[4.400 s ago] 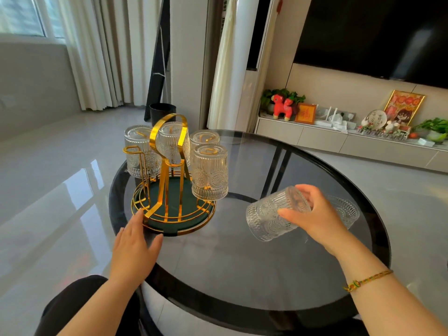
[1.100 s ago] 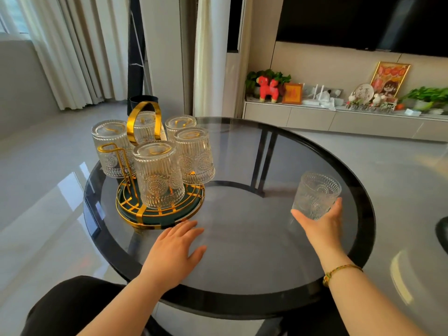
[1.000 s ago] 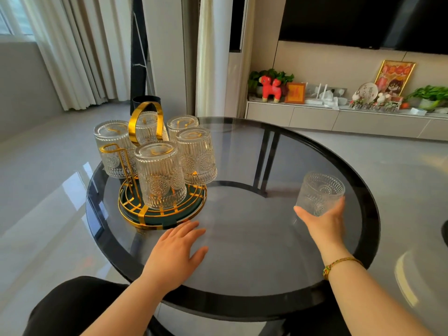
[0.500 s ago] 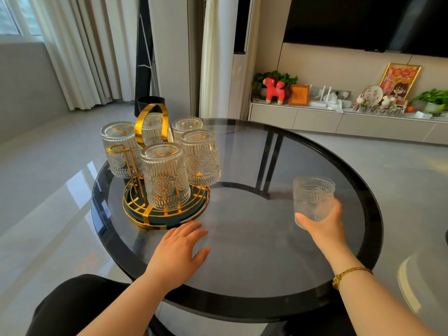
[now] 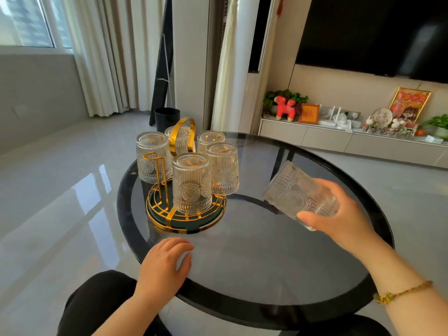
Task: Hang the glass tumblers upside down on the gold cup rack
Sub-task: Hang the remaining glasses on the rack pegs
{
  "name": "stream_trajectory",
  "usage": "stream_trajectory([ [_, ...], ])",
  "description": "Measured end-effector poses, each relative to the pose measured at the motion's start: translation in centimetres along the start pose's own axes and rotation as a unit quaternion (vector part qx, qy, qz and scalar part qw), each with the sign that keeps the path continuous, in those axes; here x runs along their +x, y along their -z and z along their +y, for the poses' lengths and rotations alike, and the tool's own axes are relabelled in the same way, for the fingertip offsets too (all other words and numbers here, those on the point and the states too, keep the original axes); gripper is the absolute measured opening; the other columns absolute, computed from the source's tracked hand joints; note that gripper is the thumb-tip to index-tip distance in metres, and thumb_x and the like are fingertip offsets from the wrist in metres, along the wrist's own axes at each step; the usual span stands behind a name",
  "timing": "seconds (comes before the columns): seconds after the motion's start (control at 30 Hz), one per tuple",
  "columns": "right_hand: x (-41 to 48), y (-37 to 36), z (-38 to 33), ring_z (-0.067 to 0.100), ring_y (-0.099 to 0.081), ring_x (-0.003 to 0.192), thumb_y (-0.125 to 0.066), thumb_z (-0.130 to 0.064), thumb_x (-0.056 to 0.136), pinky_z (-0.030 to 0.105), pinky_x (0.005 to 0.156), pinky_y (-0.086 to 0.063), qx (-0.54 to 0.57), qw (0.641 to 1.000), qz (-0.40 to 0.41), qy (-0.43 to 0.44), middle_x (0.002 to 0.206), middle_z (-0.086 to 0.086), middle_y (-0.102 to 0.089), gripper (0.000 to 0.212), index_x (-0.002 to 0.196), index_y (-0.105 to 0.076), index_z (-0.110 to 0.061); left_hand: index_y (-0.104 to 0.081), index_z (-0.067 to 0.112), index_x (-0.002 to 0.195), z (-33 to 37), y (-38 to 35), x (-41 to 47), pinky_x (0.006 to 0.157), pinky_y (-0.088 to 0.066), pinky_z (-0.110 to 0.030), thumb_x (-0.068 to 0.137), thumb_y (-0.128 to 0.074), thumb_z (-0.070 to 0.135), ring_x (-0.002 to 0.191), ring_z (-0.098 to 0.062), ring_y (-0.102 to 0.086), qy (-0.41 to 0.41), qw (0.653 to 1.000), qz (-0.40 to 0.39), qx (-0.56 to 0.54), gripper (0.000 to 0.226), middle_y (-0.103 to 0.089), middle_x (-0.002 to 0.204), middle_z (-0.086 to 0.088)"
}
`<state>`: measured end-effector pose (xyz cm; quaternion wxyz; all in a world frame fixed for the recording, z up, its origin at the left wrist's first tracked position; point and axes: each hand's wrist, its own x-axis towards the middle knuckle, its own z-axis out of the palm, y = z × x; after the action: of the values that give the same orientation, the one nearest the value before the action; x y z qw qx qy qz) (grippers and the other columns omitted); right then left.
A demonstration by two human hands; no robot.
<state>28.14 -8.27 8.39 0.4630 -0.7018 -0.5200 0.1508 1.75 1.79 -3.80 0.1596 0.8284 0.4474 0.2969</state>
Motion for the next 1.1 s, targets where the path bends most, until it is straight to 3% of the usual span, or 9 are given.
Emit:
stream_trajectory([
  [0.17,1.1,-0.9,-3.5,-0.019,-0.052,0.077,-0.075,-0.013,0.065,0.009,0.058,-0.044,0.068,0.997,-0.026,0.021,0.096,-0.025,-0.047,0.050,0.092,-0.043,-0.042,-0.040,0.017,0.130,-2.8,1.6,1.0,0.109,-0.029,-0.044,0.086,-0.056,0.020,0.131,-0.028,-0.036,0.130,0.990,0.050,-0.011,0.047,-0.043,0.141,-0.007],
  [0.3,2.1,-2.1,-5.8,-0.003,-0.053,0.093,-0.070,-0.007,0.067,0.017,0.076,-0.044,0.088,0.992,-0.080,0.050,0.102,-0.017,-0.052,0.049,0.091,-0.044,-0.040,-0.014,0.025,0.140,-4.7,1.6,2.4,0.115,-0.013,-0.040,0.090,-0.045,0.032,0.141,-0.022,-0.015,0.151,0.989,0.011,-0.003,0.059,-0.018,0.153,-0.001],
  [0.53,3.4,-4.7,-10.9,0.002,-0.051,0.107,-0.082,-0.040,0.046,0.024,0.086,-0.043,0.066,0.983,-0.138,0.103,0.111,-0.020,-0.051,0.063,0.095,-0.043,-0.048,-0.012,0.032,0.139,-6.9,1.8,3.7,0.116,-0.007,-0.039,0.091,-0.044,0.031,0.141,-0.021,-0.015,0.134,0.991,-0.009,-0.015,0.058,-0.018,0.153,0.001],
  [0.7,4.9,-7.2,-15.3,0.016,-0.043,0.123,-0.072,-0.051,0.043,0.043,0.103,-0.038,0.025,0.975,-0.152,0.158,0.133,-0.001,-0.046,0.061,0.096,-0.041,-0.053,-0.013,0.033,0.138,-7.7,2.2,4.4,0.116,-0.004,-0.037,0.091,-0.042,0.026,0.141,-0.019,-0.014,0.104,0.994,-0.007,-0.022,0.056,-0.011,0.154,0.005],
  [0.77,5.8,-8.5,-16.8,0.015,-0.042,0.122,-0.076,-0.051,0.047,0.038,0.101,-0.040,0.005,0.973,-0.153,0.174,0.132,-0.003,-0.044,0.064,0.101,-0.040,-0.051,-0.011,0.032,0.139,-7.8,2.1,4.4,0.116,-0.001,-0.034,0.092,-0.039,0.023,0.141,-0.016,-0.014,0.095,0.995,-0.009,-0.025,0.055,-0.011,0.154,0.005],
  [0.87,7.2,-10.5,-18.3,0.002,-0.033,0.112,-0.073,-0.042,0.060,0.007,0.077,-0.031,-0.040,0.967,-0.145,0.204,0.120,-0.015,-0.037,0.073,0.124,-0.037,-0.033,-0.010,0.032,0.139,-7.9,2.0,4.1,0.115,0.002,-0.031,0.093,-0.038,0.023,0.141,-0.015,-0.014,0.092,0.995,-0.008,-0.031,0.055,-0.013,0.154,0.005],
  [0.93,7.6,-11.9,-18.9,0.001,-0.032,0.108,-0.072,-0.036,0.065,-0.001,0.066,-0.028,-0.073,0.963,-0.145,0.215,0.126,-0.009,-0.040,0.073,0.128,-0.035,-0.028,-0.011,0.032,0.139,-8.1,1.9,4.0,0.114,0.001,-0.030,0.092,-0.038,0.023,0.140,-0.015,-0.017,0.090,0.995,-0.001,-0.033,0.054,-0.016,0.153,0.006],
  [1.0,7.9,-13.2,-19.1,0.004,-0.034,0.109,-0.071,-0.035,0.067,0.002,0.072,-0.030,-0.104,0.958,-0.148,0.222,0.136,-0.003,-0.039,0.074,0.130,-0.033,-0.026,-0.011,0.033,0.139,-8.3,1.8,3.9,0.114,0.002,-0.030,0.092,-0.038,0.024,0.139,-0.014,-0.019,0.091,0.995,0.006,-0.033,0.055,-0.018,0.153,0.006],
  [1.1,8.0,-15.0,-18.9,0.017,-0.036,0.123,-0.071,-0.033,0.068,0.022,0.089,-0.028,-0.149,0.951,-0.156,0.223,0.142,0.003,-0.035,0.077,0.133,-0.030,-0.024,-0.011,0.034,0.138,-8.4,1.6,3.8,0.112,0.004,-0.028,0.092,-0.038,0.025,0.139,-0.013,-0.020,0.091,0.995,0.011,-0.042,0.055,-0.019,0.152,0.006],
])
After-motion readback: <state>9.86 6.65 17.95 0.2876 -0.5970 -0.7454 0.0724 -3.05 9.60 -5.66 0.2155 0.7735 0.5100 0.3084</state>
